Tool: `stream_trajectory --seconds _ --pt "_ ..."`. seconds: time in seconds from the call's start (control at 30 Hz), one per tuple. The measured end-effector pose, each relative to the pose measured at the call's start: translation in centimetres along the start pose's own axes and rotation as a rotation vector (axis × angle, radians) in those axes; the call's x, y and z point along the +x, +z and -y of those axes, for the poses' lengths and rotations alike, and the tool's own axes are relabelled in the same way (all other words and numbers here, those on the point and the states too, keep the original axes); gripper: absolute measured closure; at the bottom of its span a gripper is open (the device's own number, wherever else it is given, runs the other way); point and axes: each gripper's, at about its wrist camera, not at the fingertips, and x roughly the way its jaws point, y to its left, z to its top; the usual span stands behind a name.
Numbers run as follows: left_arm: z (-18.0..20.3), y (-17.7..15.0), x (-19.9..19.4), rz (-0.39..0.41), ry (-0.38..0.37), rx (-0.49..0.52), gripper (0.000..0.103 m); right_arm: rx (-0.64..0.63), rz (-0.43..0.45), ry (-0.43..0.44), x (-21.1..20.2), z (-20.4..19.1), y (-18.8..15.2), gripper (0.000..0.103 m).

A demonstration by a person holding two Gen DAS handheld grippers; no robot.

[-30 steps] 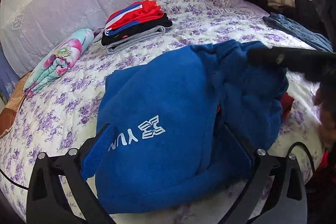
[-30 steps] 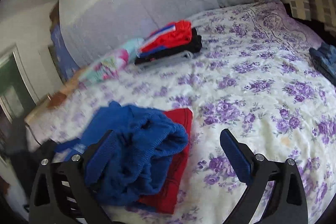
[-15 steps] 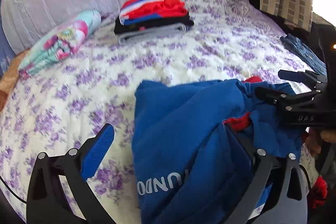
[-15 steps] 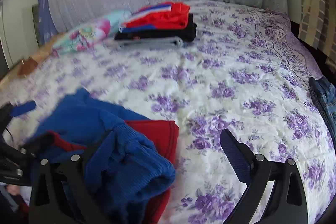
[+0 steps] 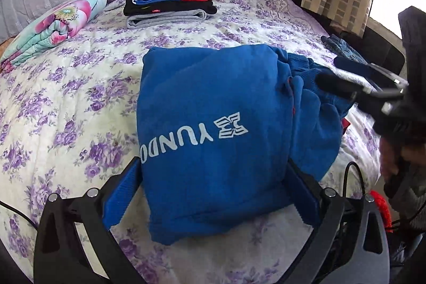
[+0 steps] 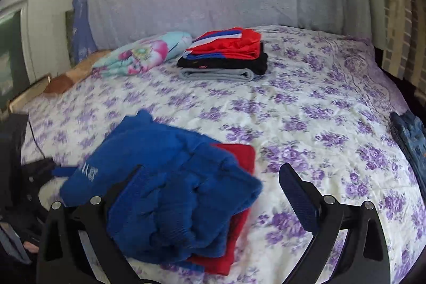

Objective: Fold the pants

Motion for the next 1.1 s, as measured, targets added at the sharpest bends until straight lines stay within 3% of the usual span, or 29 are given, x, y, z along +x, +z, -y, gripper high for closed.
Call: stream_trajectory --seconds 0.03,0.1,0.2,0.23,0.33,0.47,0.53,0.6,0.7,0.77,0.83,0.97,1.07,1.1 --pt "-0.2 0.1 -0.7 0.021 -0.007 -0.006 0.005 -0.061 -0.047 -0.05 1.1 -0.5 -0.8 0.004" --pt "-0.9 0.8 -2.2 0.079 0.001 -0.012 0.005 -0.024 -0.064 -0.014 2.0 0.5 -2.1 0.004" --pt "-2.8 2.9 -3.6 0.152 0.137 -0.052 0.005 0.1 -0.058 0.049 1.2 2.4 -2.0 0.004" --pt "-3.8 3.7 -3.6 0.155 0.143 -0.086 0.005 0.099 -0.028 0.04 0.5 2.4 -1.8 0.004" --pt "-6.3 5.4 -1.7 0.083 0.142 -0.18 0.005 0.138 0.03 0.117 -1.0 2.6 -1.3 0.004" --pt "-7.2 4.9 0.9 0.025 0.163 -0.231 0.005 0.352 0.023 0.268 -0.2 5.4 -1.2 0.005" --pt "-7.1 4.2 1.3 0.018 0.16 -0.233 0.005 0.407 -0.001 0.292 0.7 6.2 -1.3 0.022" --pt "-7.2 3.7 1.4 0.024 0.167 -0.23 0.005 0.394 -0.013 0.265 1.4 6.1 -1.4 0.032" --pt "-7.4 3.9 1.6 0.017 0.152 -0.241 0.005 0.32 -0.007 0.222 1.9 5.0 -1.4 0.033" --pt "-7.5 3.8 1.8 0.012 0.144 -0.246 0.005 0.282 -0.044 0.213 2.8 4.7 -1.4 0.031" --pt "-7.3 3.8 1.9 0.014 0.148 -0.239 0.005 0.289 -0.06 0.211 3.1 5.1 -1.3 0.022" --pt "-7.2 3.6 1.7 0.021 0.153 -0.238 0.005 0.281 -0.032 0.207 2.5 5.1 -1.4 0.022" --pt "-7.3 3.5 1.7 0.014 0.148 -0.251 0.005 0.226 -0.001 0.197 2.5 3.9 -1.5 0.04" --pt "-7.3 3.4 1.7 0.016 0.148 -0.254 0.005 0.192 0.017 0.2 2.0 3.3 -1.2 0.053"
